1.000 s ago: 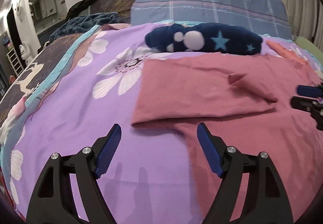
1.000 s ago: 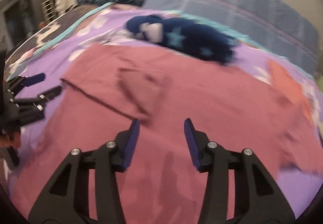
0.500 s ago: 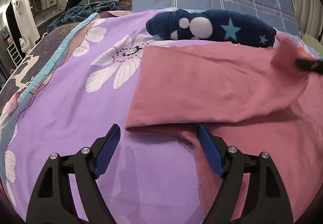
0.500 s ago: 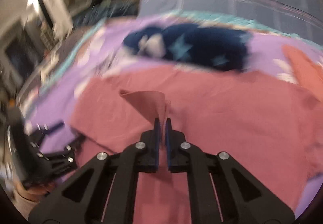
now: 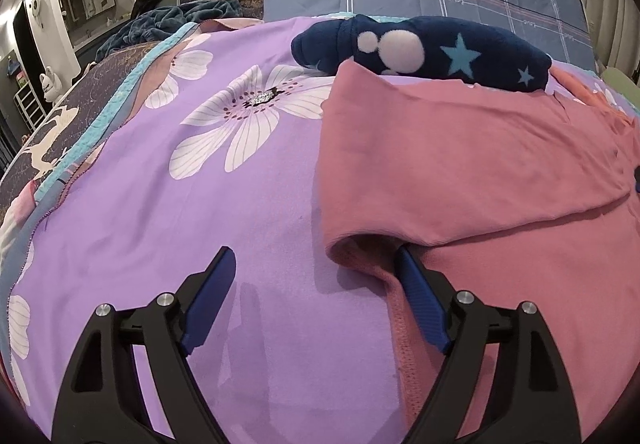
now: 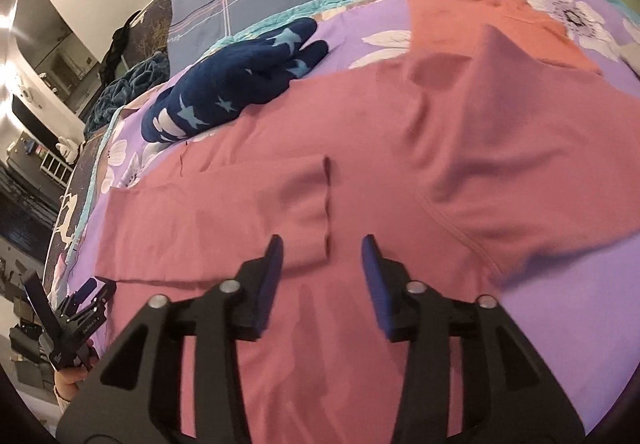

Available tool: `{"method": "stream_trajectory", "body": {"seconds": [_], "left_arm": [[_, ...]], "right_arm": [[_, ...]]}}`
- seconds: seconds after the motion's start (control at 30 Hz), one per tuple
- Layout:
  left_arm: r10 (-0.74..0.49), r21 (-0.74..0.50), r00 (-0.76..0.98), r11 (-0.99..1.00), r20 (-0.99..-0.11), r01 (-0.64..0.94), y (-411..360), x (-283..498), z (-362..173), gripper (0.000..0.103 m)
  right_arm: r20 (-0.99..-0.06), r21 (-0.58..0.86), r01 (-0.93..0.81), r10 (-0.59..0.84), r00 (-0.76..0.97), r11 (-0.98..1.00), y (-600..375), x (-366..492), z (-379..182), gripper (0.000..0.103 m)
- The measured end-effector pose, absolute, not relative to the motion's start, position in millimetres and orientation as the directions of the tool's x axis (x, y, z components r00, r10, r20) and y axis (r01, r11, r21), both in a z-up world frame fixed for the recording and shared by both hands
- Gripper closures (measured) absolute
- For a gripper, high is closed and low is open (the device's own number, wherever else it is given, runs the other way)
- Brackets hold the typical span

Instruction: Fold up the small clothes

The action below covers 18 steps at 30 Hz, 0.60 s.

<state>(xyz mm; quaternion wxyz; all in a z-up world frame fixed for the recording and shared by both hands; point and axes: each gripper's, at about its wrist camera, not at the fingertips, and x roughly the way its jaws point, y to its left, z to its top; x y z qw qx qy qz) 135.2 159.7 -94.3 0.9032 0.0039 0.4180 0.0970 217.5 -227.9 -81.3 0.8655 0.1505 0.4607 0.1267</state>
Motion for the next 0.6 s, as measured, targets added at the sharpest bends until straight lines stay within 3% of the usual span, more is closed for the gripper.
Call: {"method": "stream_trajectory", "body": {"seconds": [0.13,0.17,0.2,0.23,0.37,0.47,0.5,0.57,0.6], "left_arm": [[0.179,0.077,0.626,0.979,-0.759,-0.187,163.5,139.4,-95.3,0.020],[0.184,0.076,0.622,0.978,-0.761,-0.196,164.5,141.4,-95.9,0.019],[0.185,0.075,0.620,0.977,-0.762,-0.200,165.6,142.4,-96.1,0.019],[0.184,0.072,0.620,0.977,-0.762,-0.201,166.1,142.5,-96.3,0.019],[0.181,0.063,0.624,0.976,-0.760,-0.207,167.8,141.3,-96.5,0.019],[0.197,0.083,0.625,0.975,-0.755,-0.207,164.9,141.0,-95.9,0.019],[0.205,0.094,0.625,0.974,-0.753,-0.206,163.0,140.9,-95.8,0.019],[0.217,0.109,0.626,0.972,-0.749,-0.207,161.3,140.6,-95.3,0.018],[0.219,0.111,0.627,0.972,-0.748,-0.208,161.2,140.2,-95.0,0.018]], "right_arm": [[-0.771,0.345,-0.149,0.370,0.518,0.927,-207.3,243.9,-84.3,0.048],[-0.784,0.320,-0.150,0.350,0.512,0.936,-199.0,252.3,-87.9,0.052],[-0.788,0.289,-0.142,0.320,0.526,0.947,-193.3,257.3,-87.4,0.082],[-0.792,0.269,-0.150,0.307,0.527,0.952,-188.4,260.0,-84.0,0.099],[-0.707,0.286,-0.167,0.326,0.627,0.943,-195.1,244.4,-38.0,0.099],[-0.699,0.248,-0.083,0.237,0.675,0.965,-216.5,237.0,-12.9,0.099],[-0.709,0.230,-0.066,0.214,0.672,0.971,-222.5,240.1,-12.3,0.095],[-0.746,0.210,-0.052,0.194,0.637,0.976,-232.7,253.2,-23.6,0.069],[-0.753,0.229,-0.054,0.212,0.623,0.972,-237.5,256.6,-28.8,0.049]]}}
